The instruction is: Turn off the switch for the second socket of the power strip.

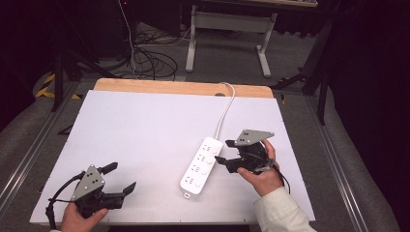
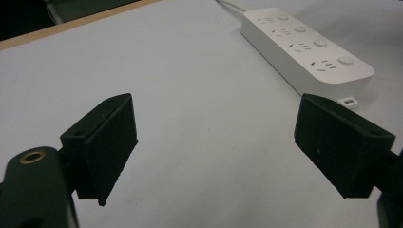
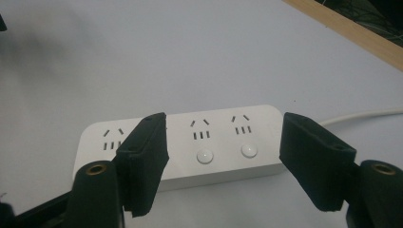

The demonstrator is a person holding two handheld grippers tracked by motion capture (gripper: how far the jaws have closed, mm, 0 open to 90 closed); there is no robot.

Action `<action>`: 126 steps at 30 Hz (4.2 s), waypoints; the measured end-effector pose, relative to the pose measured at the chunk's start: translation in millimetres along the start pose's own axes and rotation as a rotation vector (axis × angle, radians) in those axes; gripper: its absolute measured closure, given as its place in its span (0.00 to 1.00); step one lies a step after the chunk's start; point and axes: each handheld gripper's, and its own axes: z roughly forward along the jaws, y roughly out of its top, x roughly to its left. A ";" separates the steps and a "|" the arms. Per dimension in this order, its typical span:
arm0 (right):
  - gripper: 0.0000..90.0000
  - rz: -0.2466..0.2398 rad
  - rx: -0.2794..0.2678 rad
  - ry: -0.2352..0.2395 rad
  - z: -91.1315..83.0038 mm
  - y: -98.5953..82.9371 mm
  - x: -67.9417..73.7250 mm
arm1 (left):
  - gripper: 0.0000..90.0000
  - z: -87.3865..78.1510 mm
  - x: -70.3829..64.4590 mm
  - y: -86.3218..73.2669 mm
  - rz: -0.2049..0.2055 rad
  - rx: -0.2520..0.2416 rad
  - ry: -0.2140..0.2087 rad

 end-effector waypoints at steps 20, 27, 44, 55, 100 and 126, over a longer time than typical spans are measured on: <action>0.38 0.008 0.025 0.006 27.7 15.3 -2.4 | 0.16 0.2 0.3 -0.1 0.000 0.004 -0.001; 0.49 -0.003 0.043 0.014 34.1 17.8 -0.7 | 0.17 0.3 0.3 -0.2 0.002 0.009 -0.001; 0.93 0.035 0.097 0.021 35.2 24.9 -2.5 | 0.17 1.1 0.0 -0.3 0.000 0.012 -0.003; 1.00 0.041 0.167 0.038 43.7 28.7 -2.9 | 0.17 1.1 0.5 -0.3 -0.002 0.014 0.000; 1.00 0.042 0.359 0.036 78.9 6.8 1.9 | 0.17 1.5 -0.6 -0.2 -0.002 0.014 0.000; 1.00 0.064 0.343 0.039 79.3 1.1 1.2 | 0.17 1.7 -1.0 -0.1 0.003 0.018 -0.001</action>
